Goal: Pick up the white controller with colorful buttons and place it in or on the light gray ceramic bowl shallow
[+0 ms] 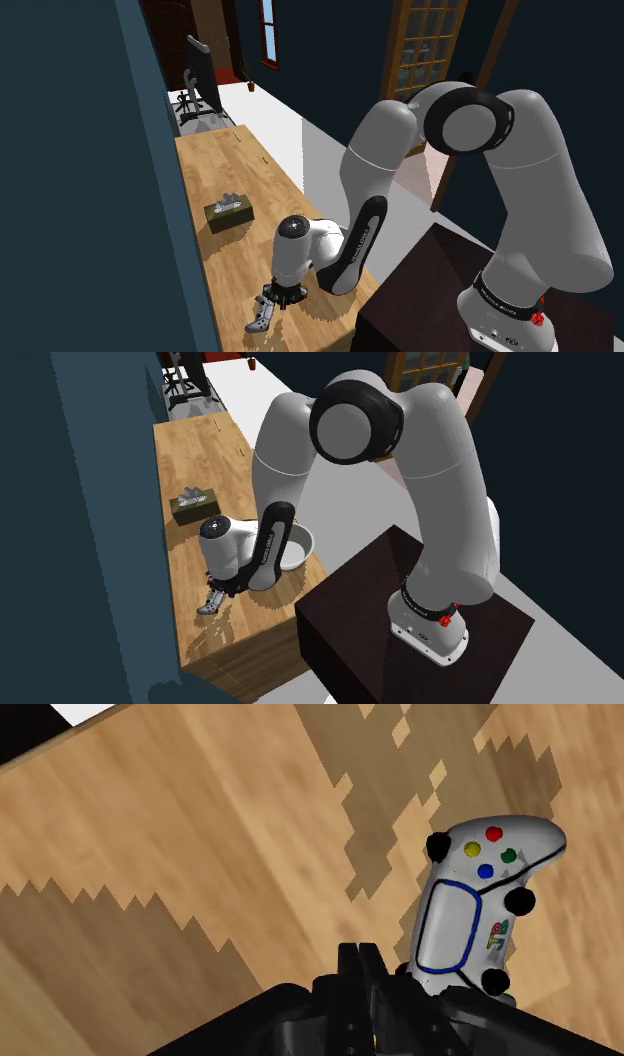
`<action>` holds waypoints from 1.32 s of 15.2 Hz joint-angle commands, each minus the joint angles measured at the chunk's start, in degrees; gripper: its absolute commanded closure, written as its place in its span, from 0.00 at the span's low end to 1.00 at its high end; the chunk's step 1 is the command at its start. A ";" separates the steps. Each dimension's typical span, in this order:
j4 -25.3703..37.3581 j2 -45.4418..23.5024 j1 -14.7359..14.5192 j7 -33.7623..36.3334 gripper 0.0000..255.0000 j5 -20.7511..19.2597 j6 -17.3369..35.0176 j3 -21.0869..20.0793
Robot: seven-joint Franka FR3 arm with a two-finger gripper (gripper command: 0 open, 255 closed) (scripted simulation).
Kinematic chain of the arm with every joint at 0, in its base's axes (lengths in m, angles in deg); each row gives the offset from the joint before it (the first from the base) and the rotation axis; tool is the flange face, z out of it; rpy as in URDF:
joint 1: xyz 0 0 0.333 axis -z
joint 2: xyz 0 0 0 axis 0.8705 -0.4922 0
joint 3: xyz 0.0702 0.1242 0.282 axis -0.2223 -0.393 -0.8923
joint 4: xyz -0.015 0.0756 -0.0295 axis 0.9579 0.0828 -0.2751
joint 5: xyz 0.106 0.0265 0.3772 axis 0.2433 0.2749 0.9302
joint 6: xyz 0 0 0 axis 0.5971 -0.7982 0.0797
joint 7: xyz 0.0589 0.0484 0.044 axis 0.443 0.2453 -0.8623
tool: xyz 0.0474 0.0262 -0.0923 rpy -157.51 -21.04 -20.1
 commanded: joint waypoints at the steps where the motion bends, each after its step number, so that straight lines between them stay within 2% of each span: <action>1: 0.00 0.00 0.00 0.00 1.00 0.00 0.00 0.00; 2: 0.01 -0.01 0.06 0.06 0.00 -0.09 -0.02 -0.05; 7: 8.81 -1.40 -5.28 6.70 0.00 3.37 -6.90 -0.15; 15: 12.38 -7.34 -7.40 8.04 0.00 1.66 -4.27 2.46; 20: 12.38 -7.34 -7.40 8.03 0.00 1.66 -4.27 2.46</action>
